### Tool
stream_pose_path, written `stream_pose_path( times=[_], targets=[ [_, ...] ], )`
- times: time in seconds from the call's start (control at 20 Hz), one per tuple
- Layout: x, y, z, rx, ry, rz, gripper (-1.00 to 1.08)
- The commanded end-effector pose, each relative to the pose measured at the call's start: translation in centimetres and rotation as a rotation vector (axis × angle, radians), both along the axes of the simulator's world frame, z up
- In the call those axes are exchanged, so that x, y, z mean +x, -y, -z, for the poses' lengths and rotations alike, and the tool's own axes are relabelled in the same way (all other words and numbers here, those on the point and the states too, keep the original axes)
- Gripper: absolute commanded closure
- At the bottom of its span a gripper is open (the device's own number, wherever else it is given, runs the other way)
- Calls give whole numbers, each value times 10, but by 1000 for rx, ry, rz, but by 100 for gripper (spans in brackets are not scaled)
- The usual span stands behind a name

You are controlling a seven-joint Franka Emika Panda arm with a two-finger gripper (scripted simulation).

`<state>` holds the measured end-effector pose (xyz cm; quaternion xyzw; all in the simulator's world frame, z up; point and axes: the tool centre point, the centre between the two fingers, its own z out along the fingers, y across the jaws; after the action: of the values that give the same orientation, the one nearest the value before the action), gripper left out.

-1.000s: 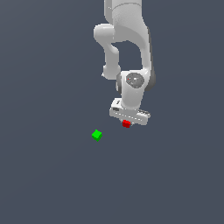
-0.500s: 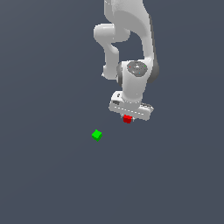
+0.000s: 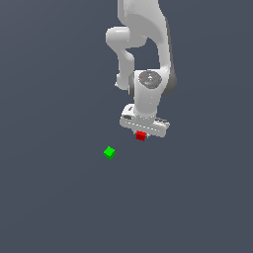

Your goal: Stack the red cube on top of the green cube.

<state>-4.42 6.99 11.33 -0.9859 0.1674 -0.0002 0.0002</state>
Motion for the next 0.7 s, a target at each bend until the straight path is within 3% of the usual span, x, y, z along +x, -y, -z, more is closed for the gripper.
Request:
stream_pose_path(
  times=[0.0, 0.65],
  targets=[
    [4, 13, 4, 0, 0, 1, 108],
    [39, 123, 41, -1, 0, 1, 108]
  ],
)
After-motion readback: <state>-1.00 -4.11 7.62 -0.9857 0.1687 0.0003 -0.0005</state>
